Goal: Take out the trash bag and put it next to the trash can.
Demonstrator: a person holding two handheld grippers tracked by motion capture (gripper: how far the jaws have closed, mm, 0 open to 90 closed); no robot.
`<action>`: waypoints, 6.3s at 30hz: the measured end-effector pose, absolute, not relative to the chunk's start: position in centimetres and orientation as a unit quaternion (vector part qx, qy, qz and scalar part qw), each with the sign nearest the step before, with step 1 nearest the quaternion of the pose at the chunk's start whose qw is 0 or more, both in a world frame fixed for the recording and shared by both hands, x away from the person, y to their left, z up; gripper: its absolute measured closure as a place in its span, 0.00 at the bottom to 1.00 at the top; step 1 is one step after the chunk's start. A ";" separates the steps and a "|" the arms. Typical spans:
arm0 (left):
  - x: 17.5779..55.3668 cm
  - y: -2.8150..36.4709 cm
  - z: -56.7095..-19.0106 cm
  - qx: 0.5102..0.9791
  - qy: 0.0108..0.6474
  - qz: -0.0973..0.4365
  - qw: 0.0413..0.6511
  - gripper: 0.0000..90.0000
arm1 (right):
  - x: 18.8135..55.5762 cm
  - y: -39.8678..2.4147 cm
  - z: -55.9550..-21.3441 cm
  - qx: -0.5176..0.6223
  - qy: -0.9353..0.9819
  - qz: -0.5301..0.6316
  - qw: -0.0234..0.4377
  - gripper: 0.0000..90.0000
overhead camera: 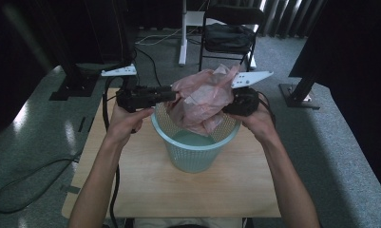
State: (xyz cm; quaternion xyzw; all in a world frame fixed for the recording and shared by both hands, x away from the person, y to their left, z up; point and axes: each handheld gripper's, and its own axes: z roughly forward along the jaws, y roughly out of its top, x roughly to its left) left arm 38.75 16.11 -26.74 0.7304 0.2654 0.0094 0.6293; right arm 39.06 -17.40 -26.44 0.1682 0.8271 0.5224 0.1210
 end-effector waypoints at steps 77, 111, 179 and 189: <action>38.1 15.3 -27.6 0.759 0.248 0.027 0.601 0.61 | 36.6 -27.8 -21.3 0.242 0.753 0.545 0.277 0.95; 38.1 15.1 -27.8 0.761 0.242 0.026 0.602 0.61 | 36.7 -30.1 -24.3 0.287 0.754 0.513 0.294 0.95; 38.3 15.6 -28.8 0.753 0.254 0.037 0.606 0.53 | 39.7 -32.0 -33.9 0.387 0.764 0.442 0.266 0.95; 38.4 15.6 -28.9 0.753 0.254 0.035 0.606 0.53 | 40.1 -31.7 -35.4 0.390 0.775 0.431 0.249 0.95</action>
